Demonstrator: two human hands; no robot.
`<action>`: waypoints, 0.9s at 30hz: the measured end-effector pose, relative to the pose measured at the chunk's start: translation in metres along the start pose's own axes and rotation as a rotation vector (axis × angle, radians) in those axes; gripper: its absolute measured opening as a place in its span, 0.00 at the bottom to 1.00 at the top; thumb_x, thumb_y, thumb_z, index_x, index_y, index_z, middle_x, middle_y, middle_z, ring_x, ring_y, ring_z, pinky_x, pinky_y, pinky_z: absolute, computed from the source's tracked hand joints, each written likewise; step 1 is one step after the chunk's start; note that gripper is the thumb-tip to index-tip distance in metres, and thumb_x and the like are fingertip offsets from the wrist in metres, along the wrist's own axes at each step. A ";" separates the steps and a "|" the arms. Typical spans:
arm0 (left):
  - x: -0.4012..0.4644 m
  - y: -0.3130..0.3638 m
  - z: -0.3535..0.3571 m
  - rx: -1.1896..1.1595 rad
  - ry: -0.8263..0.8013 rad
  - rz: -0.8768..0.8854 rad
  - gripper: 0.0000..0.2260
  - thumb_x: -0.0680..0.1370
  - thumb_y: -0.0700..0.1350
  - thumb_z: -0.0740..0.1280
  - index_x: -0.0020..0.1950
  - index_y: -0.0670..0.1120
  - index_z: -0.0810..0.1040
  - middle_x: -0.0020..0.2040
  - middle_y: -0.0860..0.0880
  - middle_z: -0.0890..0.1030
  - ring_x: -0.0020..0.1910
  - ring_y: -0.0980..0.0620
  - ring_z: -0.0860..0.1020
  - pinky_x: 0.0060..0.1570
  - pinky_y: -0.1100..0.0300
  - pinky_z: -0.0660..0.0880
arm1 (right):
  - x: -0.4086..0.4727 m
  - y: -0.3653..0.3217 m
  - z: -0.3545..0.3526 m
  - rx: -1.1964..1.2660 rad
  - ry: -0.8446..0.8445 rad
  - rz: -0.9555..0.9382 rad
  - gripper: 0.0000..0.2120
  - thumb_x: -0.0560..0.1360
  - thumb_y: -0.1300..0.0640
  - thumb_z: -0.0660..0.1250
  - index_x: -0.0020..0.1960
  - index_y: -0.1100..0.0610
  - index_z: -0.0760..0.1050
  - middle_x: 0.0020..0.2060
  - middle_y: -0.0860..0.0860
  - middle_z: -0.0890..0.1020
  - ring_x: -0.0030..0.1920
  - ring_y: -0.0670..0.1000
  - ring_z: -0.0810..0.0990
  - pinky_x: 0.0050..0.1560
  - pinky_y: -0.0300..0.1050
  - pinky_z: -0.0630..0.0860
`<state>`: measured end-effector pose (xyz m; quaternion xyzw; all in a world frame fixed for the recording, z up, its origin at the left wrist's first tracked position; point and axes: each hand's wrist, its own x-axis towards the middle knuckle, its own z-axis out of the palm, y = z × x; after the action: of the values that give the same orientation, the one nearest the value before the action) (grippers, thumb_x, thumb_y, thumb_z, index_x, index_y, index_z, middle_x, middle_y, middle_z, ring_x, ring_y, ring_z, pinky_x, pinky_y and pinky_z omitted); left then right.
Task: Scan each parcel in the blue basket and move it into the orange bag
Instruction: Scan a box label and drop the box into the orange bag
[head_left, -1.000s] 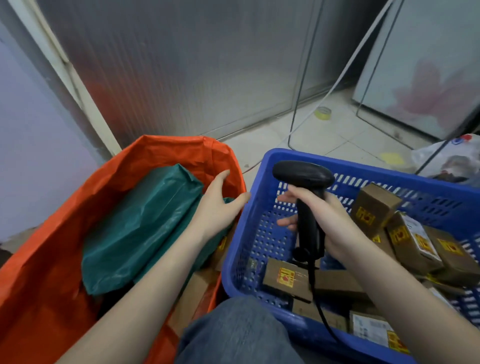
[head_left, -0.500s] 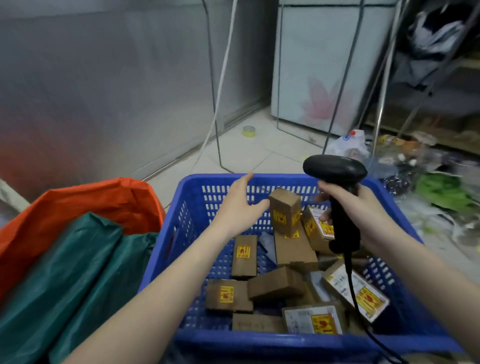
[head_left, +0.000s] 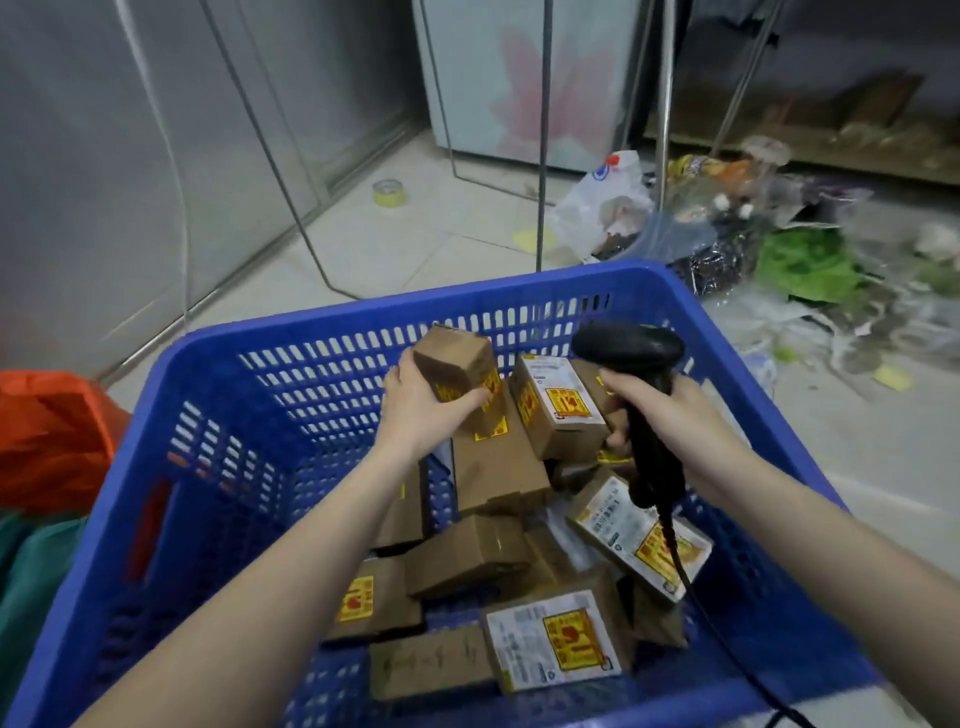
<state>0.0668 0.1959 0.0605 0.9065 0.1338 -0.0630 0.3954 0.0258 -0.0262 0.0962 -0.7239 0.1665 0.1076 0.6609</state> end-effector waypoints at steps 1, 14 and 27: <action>0.008 -0.002 0.005 0.002 0.014 -0.006 0.46 0.71 0.56 0.73 0.78 0.45 0.48 0.78 0.43 0.55 0.76 0.44 0.56 0.72 0.49 0.58 | 0.006 0.007 0.001 -0.004 -0.005 0.009 0.15 0.76 0.50 0.68 0.54 0.61 0.76 0.25 0.47 0.80 0.26 0.47 0.79 0.33 0.40 0.77; 0.028 -0.005 0.006 -0.073 0.050 -0.041 0.44 0.69 0.57 0.75 0.76 0.44 0.55 0.72 0.44 0.61 0.67 0.45 0.68 0.60 0.55 0.69 | 0.011 0.004 0.014 0.050 -0.023 0.018 0.16 0.77 0.52 0.67 0.59 0.62 0.73 0.40 0.55 0.80 0.27 0.47 0.79 0.27 0.37 0.75; -0.098 0.061 -0.132 -0.516 -0.001 0.291 0.40 0.69 0.38 0.74 0.73 0.54 0.56 0.67 0.56 0.67 0.60 0.59 0.69 0.46 0.79 0.65 | -0.104 -0.105 0.053 0.302 -0.001 -0.157 0.13 0.74 0.50 0.70 0.54 0.55 0.75 0.35 0.49 0.84 0.37 0.48 0.85 0.42 0.48 0.83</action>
<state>-0.0081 0.2342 0.2139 0.7857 0.0137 0.0301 0.6177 -0.0263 0.0444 0.2263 -0.6271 0.1233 0.0296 0.7685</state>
